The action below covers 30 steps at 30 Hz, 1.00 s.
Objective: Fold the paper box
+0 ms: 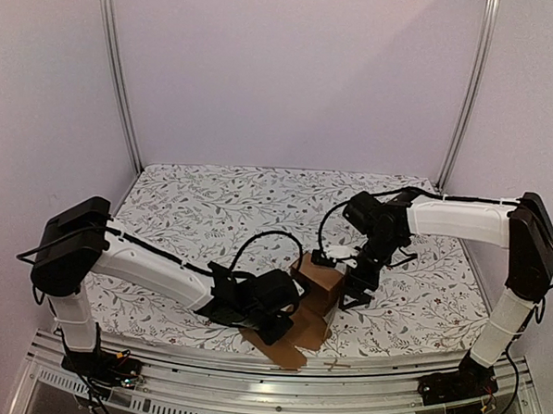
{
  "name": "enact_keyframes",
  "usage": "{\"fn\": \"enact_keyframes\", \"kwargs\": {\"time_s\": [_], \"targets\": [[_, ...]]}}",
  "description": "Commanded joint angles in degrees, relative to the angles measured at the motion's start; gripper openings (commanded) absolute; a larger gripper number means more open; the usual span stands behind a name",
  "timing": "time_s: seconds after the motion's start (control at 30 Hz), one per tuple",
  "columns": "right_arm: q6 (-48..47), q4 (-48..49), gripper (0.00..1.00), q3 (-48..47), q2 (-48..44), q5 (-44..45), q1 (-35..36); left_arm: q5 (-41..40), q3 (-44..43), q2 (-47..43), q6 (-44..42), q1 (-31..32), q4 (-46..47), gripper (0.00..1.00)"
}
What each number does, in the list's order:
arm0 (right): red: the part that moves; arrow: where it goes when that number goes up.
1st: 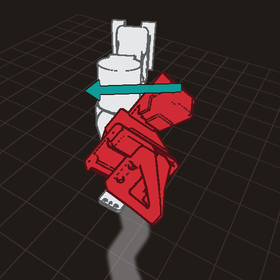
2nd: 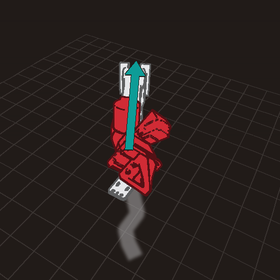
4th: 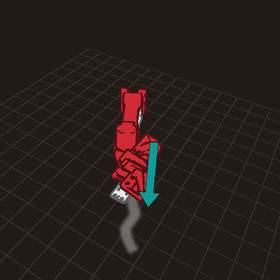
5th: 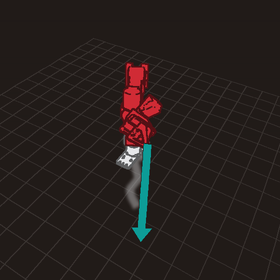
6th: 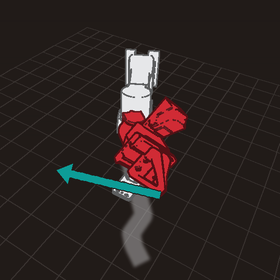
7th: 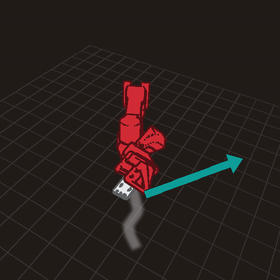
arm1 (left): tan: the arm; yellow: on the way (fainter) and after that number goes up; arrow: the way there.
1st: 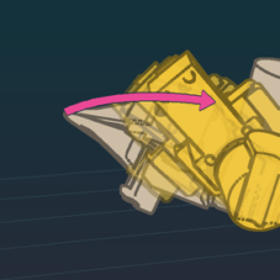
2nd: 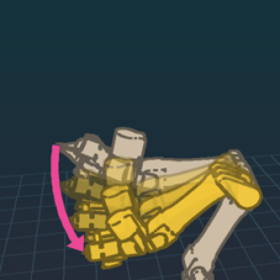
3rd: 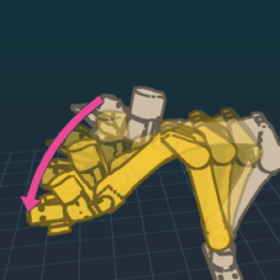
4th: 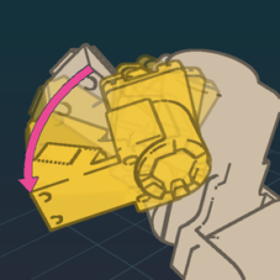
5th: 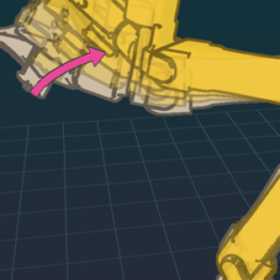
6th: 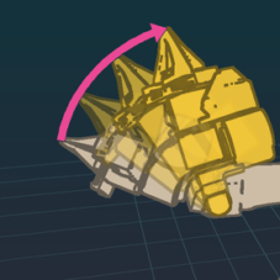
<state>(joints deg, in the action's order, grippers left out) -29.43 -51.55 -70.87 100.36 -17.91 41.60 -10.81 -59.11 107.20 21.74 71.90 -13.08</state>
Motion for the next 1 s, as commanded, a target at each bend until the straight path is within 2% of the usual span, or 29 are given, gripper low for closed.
{"fn": "enact_keyframes", "kwargs": {"time_s": [0.0,0.17,0.4,0.6,0.97], "targets": [[-0.3,-1.1,0.90,1.5,-1.7,1.7,-0.7,0.6,-3.0,7.1,5.7,0.5,1.1,0.00],[4.0,2.3,0.91,-1.2,-0.1,3.9,-0.7,2.9,-6.1,9.7,7.4,0.7,2.9,0.00],[9.1,8.5,0.91,-6.2,5.1,6.5,-0.7,1.3,-1.2,5.1,7.8,2.1,6.7,0.00],[10.6,12.2,0.89,-9.1,9.8,2.5,-0.7,0.9,1.0,4.1,7.3,2.9,8.8,0.00],[7.2,24.5,0.84,-7.2,10.6,-9.4,-0.6,-0.5,3.9,1.4,6.2,3.1,10.5,0.00]]}}
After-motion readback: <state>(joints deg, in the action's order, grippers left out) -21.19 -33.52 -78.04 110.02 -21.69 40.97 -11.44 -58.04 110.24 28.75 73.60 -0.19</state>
